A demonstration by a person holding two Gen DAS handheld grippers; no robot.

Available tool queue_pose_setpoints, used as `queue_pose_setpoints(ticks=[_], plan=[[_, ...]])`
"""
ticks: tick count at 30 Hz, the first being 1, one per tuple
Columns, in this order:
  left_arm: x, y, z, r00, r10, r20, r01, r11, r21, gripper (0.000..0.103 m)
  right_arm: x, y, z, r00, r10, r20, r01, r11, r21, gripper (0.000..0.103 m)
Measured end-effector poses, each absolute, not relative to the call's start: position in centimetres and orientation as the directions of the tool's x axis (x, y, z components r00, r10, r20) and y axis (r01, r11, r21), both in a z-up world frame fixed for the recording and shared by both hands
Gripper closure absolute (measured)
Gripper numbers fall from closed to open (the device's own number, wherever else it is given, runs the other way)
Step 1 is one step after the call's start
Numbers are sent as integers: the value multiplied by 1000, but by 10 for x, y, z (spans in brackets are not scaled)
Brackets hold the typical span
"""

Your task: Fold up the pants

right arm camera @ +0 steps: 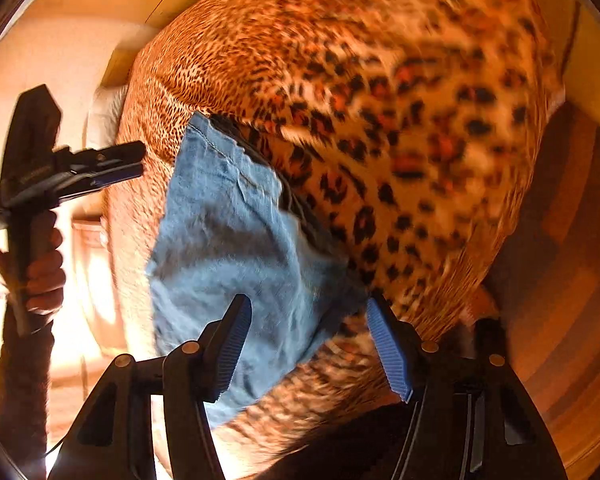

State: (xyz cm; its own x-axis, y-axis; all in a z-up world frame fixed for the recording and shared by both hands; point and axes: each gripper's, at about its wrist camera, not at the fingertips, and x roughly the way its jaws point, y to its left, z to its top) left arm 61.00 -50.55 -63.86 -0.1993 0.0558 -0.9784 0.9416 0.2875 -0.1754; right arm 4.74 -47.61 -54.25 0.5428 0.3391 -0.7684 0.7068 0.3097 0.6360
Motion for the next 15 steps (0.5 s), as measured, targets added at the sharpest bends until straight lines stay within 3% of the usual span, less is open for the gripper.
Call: queue_pose_setpoints(ticks=[4, 9, 14, 15], plan=[[599, -520, -668, -143, 180, -973, 988, 92, -128, 33, 40, -463, -544, 582, 291, -759, 724, 239, 647, 40], [589, -535, -701, -102, 249, -963, 994, -5, -107, 33, 36, -453, -542, 649, 232, -725, 713, 147, 686, 40], [571, -546, -709, -95, 175, -980, 992, -63, -107, 33, 38, -441, -546, 666, 226, -711, 702, 133, 700, 57], [569, -546, -709, -96, 154, -983, 992, -71, -108, 42, 38, -441, -548, 674, 223, -704, 698, 121, 706, 60]])
